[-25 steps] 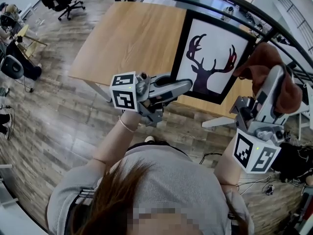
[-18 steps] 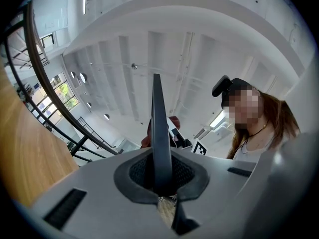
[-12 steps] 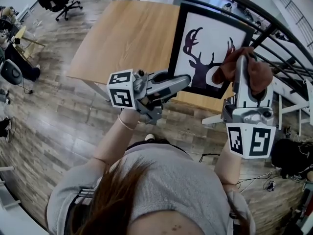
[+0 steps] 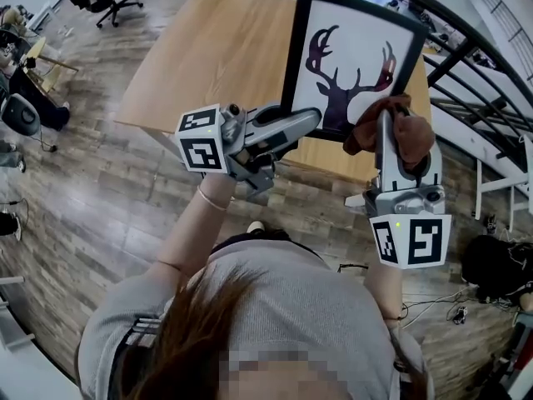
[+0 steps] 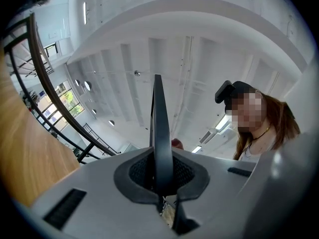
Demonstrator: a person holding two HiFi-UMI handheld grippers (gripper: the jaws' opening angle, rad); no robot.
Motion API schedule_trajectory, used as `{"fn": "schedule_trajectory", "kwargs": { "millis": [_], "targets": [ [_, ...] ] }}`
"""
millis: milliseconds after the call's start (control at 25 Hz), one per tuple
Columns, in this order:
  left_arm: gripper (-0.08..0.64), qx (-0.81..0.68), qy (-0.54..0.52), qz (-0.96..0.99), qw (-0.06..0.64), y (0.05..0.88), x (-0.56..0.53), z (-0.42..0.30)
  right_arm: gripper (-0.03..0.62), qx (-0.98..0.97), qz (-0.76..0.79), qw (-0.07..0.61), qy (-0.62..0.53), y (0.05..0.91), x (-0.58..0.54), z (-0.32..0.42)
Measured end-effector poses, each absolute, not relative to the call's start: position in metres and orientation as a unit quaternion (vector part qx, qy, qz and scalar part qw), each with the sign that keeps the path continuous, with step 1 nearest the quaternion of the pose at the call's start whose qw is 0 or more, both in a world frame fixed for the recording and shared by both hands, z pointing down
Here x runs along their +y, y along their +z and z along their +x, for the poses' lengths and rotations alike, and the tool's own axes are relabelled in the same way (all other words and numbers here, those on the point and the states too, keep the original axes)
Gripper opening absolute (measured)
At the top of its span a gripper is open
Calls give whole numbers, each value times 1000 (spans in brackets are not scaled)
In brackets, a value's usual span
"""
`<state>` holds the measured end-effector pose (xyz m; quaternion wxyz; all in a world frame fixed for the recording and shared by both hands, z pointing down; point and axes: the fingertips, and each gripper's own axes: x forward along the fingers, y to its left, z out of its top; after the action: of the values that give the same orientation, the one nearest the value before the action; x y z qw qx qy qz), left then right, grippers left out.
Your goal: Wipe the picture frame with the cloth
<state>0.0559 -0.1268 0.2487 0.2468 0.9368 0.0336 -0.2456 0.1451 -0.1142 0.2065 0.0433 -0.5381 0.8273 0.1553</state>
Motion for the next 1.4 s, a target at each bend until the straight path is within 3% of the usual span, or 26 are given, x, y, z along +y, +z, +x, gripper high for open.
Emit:
{"fn": "schedule_trajectory", "kwargs": {
  "millis": [960,1400],
  "targets": [
    [28,6,-251,922,294,267,-139,60,74,852,-514,-28,95,273,-104,130],
    [28,-33,-236,878,414,350,-177,50,74,864,-499,-14,59,296,-121,129]
  ]
}}
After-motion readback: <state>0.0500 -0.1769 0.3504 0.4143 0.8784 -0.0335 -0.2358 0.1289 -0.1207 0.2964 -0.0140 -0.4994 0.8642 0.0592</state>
